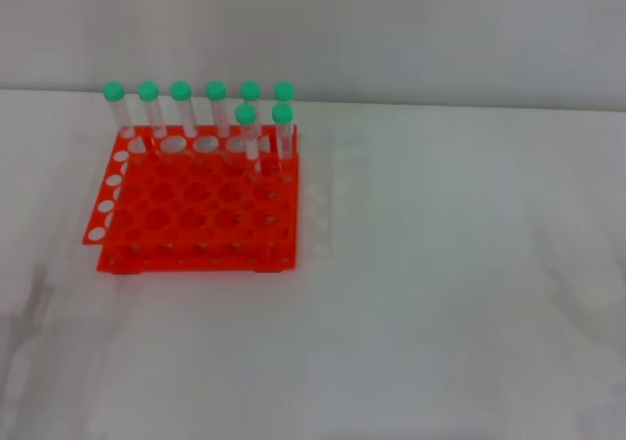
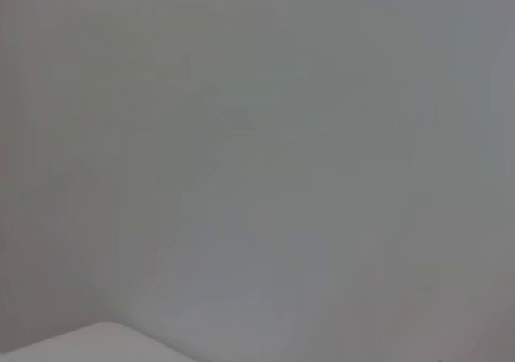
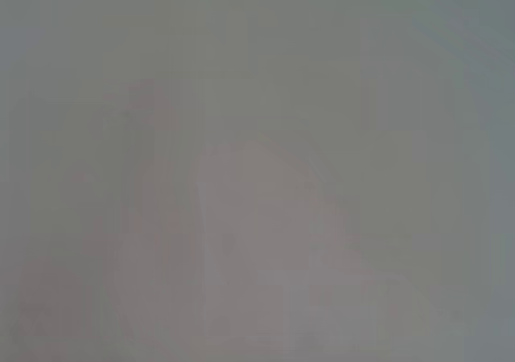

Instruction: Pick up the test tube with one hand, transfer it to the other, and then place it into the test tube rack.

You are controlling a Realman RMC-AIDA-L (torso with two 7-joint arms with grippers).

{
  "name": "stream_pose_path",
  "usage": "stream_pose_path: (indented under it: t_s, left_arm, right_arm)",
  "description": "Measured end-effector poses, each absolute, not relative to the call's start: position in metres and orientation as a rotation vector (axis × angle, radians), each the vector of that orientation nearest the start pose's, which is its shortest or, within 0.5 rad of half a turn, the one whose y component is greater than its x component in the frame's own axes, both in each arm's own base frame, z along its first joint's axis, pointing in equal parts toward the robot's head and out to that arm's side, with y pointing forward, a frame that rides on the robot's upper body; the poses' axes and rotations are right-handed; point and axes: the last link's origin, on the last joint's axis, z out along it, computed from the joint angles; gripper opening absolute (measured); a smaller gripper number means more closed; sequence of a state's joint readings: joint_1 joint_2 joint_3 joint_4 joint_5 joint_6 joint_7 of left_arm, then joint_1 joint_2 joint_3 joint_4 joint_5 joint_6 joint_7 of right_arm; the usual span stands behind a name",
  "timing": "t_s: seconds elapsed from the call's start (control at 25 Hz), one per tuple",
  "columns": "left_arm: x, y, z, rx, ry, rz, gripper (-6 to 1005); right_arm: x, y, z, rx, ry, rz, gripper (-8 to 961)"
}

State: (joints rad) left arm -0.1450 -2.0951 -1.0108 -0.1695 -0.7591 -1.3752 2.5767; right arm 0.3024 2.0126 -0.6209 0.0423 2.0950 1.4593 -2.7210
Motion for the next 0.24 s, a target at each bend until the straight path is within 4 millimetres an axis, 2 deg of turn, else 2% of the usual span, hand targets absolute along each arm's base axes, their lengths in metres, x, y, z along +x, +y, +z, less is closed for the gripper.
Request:
stream_pose_path:
  t_s: [0.24]
  left_arm:
    - [-0.3818, 0.2338, 0.007, -1.258, -0.888, -0.984, 881]
  right_arm:
    - [0.375, 0.2514, 0.0141, -1.657, 0.617, 0.804, 873]
